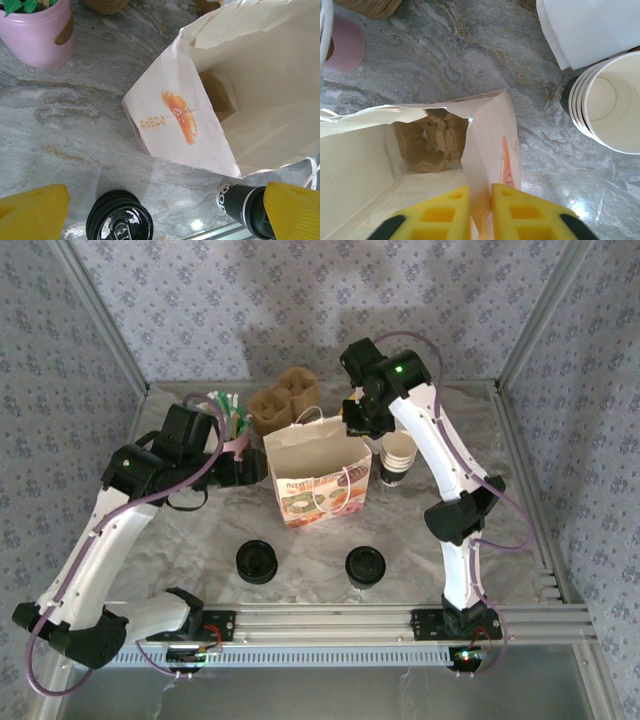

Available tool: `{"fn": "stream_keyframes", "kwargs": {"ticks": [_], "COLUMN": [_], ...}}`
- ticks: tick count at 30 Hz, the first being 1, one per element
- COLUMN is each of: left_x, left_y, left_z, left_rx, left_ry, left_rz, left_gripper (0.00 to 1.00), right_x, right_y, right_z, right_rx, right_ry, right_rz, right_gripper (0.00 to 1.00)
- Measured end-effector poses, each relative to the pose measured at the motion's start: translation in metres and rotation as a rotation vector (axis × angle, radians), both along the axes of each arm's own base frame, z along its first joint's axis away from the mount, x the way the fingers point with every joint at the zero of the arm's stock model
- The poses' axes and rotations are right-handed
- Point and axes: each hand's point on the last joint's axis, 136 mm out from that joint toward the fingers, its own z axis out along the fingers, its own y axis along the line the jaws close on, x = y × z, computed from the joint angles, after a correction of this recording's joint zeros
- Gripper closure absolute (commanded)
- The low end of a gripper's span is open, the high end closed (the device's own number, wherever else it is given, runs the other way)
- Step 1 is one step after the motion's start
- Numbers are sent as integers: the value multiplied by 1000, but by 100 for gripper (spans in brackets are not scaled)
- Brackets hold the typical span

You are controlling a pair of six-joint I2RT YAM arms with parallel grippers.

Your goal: Pack the takeout coffee

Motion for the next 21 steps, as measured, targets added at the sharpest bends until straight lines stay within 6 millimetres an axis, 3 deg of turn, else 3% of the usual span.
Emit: {"fn": "stream_keyframes", "kwargs": {"ticks": [3, 12, 21], "left_x": [0, -2, -6], "left_y": [3, 15, 35], "left_z": [3, 23, 41], "left_rx": [-1, -11, -5], "left_ry": [-14, -83, -149], "left_rz": [15, 59, 136], "left_gripper": [1, 0, 0], "right_x": [-1, 0, -16], "right_y": [1, 10, 57], "right_z": [0, 2, 7], "right_rx": [12, 67, 151], "right_ry": [7, 18, 6], "right_rz": [-16, -79, -53], "right_gripper": [96, 97, 97]}}
